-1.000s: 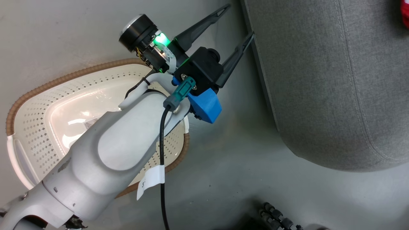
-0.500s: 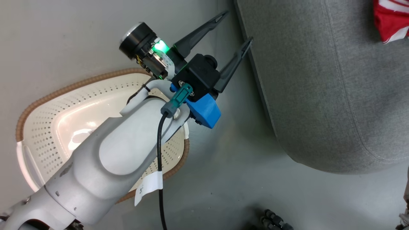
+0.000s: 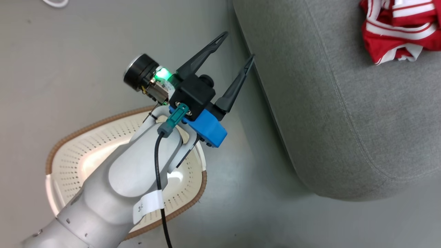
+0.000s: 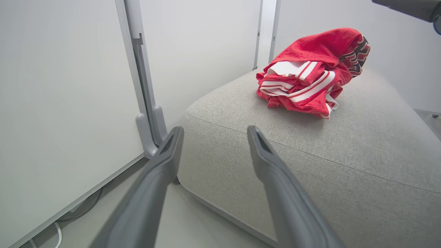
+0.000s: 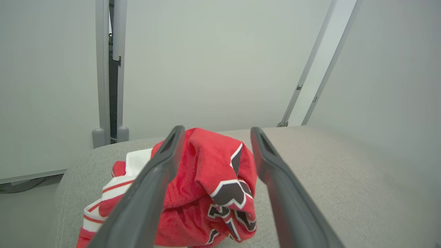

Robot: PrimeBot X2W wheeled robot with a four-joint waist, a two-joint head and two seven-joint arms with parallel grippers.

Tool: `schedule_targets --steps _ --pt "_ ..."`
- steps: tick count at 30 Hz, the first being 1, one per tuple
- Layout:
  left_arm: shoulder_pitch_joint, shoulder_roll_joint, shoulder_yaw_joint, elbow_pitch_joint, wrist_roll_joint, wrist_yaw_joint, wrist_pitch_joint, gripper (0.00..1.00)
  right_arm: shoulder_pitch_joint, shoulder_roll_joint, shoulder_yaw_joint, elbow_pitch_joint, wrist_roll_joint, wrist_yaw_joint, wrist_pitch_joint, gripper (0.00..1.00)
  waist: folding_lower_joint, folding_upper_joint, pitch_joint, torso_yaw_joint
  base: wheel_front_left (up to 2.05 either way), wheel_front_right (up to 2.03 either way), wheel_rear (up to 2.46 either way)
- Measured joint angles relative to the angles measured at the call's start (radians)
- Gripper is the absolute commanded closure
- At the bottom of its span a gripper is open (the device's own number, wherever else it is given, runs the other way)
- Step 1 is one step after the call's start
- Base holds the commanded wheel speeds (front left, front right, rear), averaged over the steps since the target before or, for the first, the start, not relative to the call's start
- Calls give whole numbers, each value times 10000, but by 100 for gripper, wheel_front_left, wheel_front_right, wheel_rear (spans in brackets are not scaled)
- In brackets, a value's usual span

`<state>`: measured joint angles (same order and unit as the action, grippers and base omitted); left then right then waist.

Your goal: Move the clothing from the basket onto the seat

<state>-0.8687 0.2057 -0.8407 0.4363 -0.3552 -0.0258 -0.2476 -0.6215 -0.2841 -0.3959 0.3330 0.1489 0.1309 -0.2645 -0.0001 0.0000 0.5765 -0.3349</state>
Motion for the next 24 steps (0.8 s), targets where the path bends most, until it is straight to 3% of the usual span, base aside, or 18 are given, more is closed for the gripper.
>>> schedule_targets --steps 7,16,24 --pt "807 8 763 -58 -295 349 -128 0 848 63 1244 -859 566 -2 2 0 0 0 -1023 378 0 0 0" --pt "2413 211 2652 -1218 8 698 -151 0 1533 579 2554 -1448 577 -2 0 0 -1 0 -2082 1135 0 0 0" --pt "3947 61 4395 -1801 581 750 -153 0 2090 978 3321 -1411 604 -2 2 0 -1 0 -2863 1792 0 0 0"
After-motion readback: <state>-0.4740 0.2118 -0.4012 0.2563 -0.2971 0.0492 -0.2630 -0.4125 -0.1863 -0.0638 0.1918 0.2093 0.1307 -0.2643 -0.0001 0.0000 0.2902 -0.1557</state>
